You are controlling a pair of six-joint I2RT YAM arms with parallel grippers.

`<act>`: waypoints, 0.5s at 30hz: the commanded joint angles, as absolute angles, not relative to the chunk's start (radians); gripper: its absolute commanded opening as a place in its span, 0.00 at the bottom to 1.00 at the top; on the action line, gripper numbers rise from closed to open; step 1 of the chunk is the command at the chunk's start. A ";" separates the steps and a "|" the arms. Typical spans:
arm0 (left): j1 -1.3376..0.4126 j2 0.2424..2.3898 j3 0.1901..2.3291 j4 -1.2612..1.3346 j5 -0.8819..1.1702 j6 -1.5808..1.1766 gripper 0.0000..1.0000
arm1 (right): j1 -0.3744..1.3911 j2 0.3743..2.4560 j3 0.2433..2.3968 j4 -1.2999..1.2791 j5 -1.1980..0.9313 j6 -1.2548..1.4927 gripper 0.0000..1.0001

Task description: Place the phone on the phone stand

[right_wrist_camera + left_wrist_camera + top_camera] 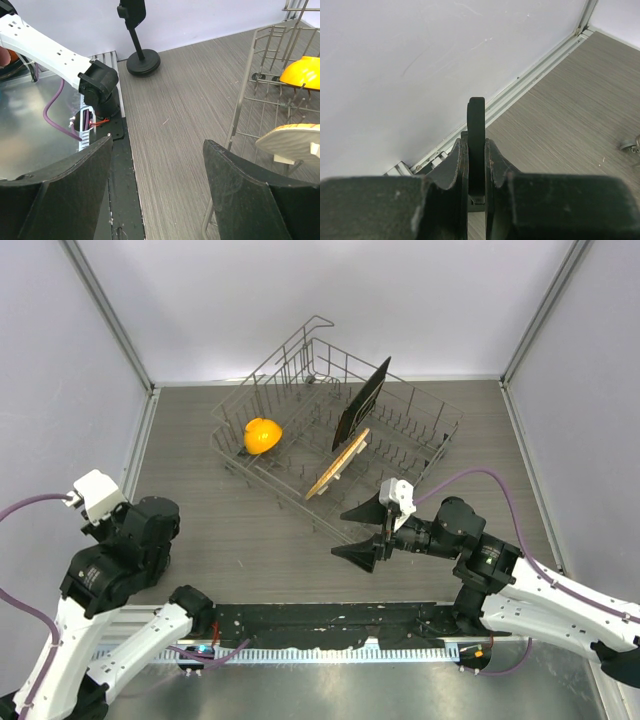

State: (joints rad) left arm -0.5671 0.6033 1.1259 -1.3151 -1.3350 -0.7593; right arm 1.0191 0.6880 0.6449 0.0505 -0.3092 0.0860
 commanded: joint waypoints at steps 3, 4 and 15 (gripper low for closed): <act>-0.563 0.578 1.106 -1.247 -1.456 -0.802 0.00 | 1.025 0.690 0.658 0.077 -0.314 0.100 0.78; -0.563 0.577 1.104 -1.246 -1.459 -0.802 0.00 | 1.025 0.692 0.658 0.075 -0.313 0.100 0.78; -0.563 0.577 1.091 -1.229 -1.474 -0.796 0.00 | 1.025 0.701 0.660 0.075 -0.311 0.100 0.78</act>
